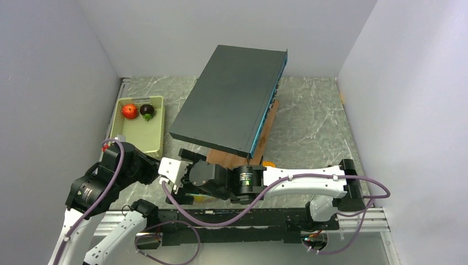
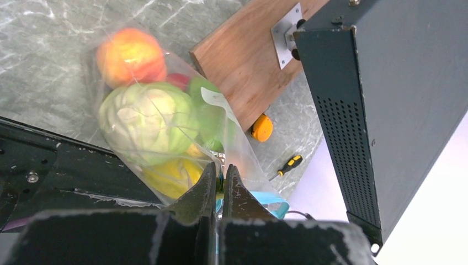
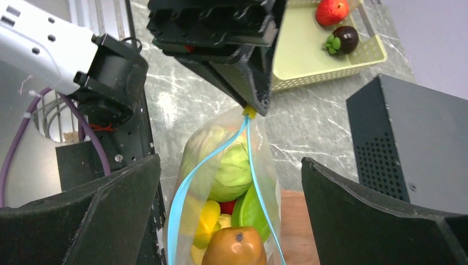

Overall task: Place the food in the zip-top bag and seal the zipper
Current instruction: Zip the zipper food storage bag at the center of the board.

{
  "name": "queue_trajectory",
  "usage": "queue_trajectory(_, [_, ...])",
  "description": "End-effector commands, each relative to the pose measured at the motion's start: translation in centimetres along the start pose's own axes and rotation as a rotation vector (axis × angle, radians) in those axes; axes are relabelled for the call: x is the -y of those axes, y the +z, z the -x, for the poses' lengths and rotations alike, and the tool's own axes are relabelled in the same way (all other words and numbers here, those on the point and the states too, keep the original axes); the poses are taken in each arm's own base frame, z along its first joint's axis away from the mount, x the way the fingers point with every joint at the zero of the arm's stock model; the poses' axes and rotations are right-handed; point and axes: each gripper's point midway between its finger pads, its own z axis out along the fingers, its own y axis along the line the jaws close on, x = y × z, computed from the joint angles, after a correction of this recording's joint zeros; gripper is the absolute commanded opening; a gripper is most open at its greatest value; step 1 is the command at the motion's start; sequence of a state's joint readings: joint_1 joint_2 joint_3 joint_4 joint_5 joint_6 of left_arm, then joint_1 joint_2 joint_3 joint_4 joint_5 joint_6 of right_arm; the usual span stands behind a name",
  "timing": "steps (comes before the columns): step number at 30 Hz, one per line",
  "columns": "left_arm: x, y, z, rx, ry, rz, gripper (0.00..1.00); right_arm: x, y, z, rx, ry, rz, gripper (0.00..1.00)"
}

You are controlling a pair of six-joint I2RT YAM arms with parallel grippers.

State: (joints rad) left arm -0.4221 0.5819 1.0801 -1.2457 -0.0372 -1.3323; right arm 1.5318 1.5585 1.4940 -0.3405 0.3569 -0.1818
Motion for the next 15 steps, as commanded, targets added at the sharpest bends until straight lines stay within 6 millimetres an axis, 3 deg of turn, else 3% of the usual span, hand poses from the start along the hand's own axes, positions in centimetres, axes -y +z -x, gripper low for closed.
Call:
queue_trajectory(1, [1.9, -0.2, -1.3, -0.086, -0.198, -0.056, 0.00, -0.3, 0.9, 1.9, 0.114, -0.042, 0.068, 0.99])
queue_trajectory(5, [2.0, 0.0, -1.8, -0.110, -0.231, -0.074, 0.00, -0.3, 3.4, 1.0, 0.081, -0.061, 0.036, 0.99])
queue_trajectory(9, [1.4, -0.5, -1.4, -0.085, -0.260, -0.068, 0.00, 1.4, 5.2, 0.1, 0.055, -0.064, -0.079, 0.98])
queue_trajectory(15, [0.4, -1.0, -0.9, -0.042, -0.308, -0.050, 0.00, 2.9, 5.8, -2.7, -0.034, -0.075, -0.199, 0.80])
